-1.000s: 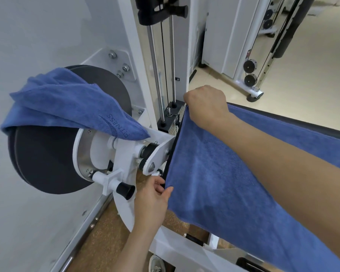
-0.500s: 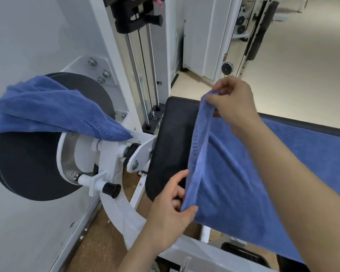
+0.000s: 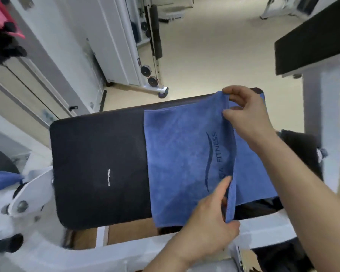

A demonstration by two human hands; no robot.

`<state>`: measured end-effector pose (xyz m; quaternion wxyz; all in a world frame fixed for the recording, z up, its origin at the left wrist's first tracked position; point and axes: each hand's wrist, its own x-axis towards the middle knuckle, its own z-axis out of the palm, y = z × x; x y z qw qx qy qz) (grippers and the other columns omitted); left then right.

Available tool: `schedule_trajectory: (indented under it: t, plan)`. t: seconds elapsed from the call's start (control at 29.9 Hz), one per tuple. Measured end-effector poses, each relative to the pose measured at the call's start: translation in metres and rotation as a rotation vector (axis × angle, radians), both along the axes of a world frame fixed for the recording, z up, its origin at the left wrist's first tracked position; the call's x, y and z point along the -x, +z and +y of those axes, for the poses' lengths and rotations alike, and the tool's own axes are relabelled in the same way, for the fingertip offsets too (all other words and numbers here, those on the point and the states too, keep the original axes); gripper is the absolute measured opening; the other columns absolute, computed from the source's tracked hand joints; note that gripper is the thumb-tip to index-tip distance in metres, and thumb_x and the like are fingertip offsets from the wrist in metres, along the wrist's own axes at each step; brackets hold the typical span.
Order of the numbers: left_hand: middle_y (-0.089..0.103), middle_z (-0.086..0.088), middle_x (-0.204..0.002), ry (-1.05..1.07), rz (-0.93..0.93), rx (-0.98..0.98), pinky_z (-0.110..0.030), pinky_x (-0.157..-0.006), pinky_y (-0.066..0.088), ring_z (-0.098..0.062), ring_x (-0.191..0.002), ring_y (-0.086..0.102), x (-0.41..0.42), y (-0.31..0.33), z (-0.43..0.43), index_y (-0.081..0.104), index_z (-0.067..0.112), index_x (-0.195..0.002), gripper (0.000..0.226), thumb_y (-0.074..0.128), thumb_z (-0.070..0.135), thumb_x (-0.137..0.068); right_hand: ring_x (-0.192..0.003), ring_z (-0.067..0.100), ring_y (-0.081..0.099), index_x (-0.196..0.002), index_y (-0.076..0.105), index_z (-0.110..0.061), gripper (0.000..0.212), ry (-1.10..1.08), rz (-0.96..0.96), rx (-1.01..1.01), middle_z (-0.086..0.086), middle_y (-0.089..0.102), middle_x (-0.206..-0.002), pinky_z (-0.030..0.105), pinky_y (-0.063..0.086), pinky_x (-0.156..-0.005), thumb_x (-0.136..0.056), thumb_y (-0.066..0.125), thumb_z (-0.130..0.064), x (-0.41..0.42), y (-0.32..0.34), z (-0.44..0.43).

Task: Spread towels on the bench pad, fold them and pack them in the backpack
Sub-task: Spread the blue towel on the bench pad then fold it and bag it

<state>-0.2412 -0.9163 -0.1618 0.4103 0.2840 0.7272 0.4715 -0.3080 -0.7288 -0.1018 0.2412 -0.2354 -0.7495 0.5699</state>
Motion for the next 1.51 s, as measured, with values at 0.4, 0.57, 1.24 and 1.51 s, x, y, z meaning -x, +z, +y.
schedule_trajectory:
  t: [0.4,0.57,1.24,1.51]
  plan:
    - [0.055,0.004,-0.103,-0.159,0.219,0.095,-0.027,-0.079,0.046,-0.016,-0.091,0.057,-0.023,-0.021,0.116,0.014,0.045,-0.146,0.081,0.061,0.019,-0.086,-0.114,0.014,0.056,-0.124,0.056,-0.021,0.058,-0.107,-0.155,-0.258,-0.009,0.06,-0.115,0.026,0.046,-0.092,-0.078,0.042,0.012,-0.028,-0.038,0.091]
    - [0.061,0.002,-0.11,0.122,0.784,-0.071,-0.029,-0.09,0.046,-0.018,-0.098,0.056,0.04,-0.01,0.104,0.063,0.018,-0.124,0.04,0.056,0.014,-0.085,-0.103,0.027,0.061,-0.12,0.057,-0.022,0.053,-0.153,-0.219,-0.354,0.002,0.067,-0.109,0.044,0.049,-0.09,-0.078,0.042,0.007,-0.022,-0.056,0.102]
    - [0.055,0.011,-0.066,0.115,1.29,0.872,-0.037,-0.077,0.02,-0.011,-0.075,0.049,0.205,0.039,-0.023,0.054,0.031,-0.074,0.021,0.041,0.044,-0.084,-0.102,0.018,0.053,-0.111,0.066,-0.022,0.028,-0.095,-0.153,-0.519,0.002,0.065,-0.1,0.017,0.03,-0.074,-0.089,0.056,-0.009,0.011,-0.076,0.061]
    - [0.058,0.012,-0.08,0.165,1.108,0.849,-0.036,-0.073,0.036,-0.016,-0.081,0.054,0.208,0.05,-0.057,0.057,0.031,-0.091,0.016,0.054,0.034,-0.076,-0.088,0.017,0.06,-0.113,0.065,-0.021,0.029,0.005,-0.089,-0.374,-0.013,0.056,-0.083,0.027,0.044,-0.078,-0.09,0.055,-0.007,0.032,-0.068,-0.004]
